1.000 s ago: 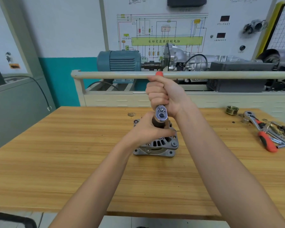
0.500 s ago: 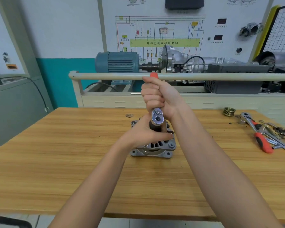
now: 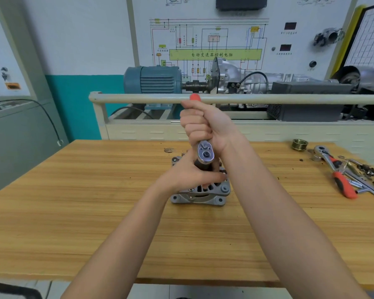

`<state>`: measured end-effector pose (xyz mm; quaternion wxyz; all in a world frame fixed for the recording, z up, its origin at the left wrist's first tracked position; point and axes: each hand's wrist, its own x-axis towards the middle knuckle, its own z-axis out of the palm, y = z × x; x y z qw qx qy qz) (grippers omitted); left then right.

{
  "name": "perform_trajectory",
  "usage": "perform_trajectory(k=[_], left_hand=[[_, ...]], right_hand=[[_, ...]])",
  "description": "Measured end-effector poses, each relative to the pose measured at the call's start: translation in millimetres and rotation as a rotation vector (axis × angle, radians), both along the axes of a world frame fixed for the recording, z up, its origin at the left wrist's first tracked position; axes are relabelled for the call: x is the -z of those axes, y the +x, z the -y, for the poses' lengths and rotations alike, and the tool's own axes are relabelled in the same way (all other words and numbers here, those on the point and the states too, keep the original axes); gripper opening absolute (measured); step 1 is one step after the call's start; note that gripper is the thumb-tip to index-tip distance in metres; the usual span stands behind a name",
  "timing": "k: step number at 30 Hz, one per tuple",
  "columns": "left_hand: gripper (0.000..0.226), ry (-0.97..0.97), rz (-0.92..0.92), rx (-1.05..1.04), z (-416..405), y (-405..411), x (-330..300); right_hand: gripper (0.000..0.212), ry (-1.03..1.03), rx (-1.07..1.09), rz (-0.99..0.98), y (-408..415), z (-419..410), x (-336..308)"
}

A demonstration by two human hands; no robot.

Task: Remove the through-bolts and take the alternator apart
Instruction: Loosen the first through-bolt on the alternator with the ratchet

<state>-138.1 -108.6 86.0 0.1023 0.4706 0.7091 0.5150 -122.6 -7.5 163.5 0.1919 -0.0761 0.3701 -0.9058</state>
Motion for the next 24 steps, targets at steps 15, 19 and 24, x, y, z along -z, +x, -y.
perform_trajectory(k=[15,19,24], left_hand=[[0.038,0.045,-0.023,-0.033,-1.7,-5.3,2.2],[0.040,0.452,0.150,-0.407,-21.0,0.0,10.6],[0.033,0.385,0.083,-0.325,-16.1,-0.8,10.3]], right_hand=[[0.048,-0.022,0.051,0.025,-1.6,2.2,-2.2],[0.050,-0.217,0.381,0.024,-4.7,6.2,0.3],[0.049,-0.189,0.397,-0.005,0.8,1.5,1.4]])
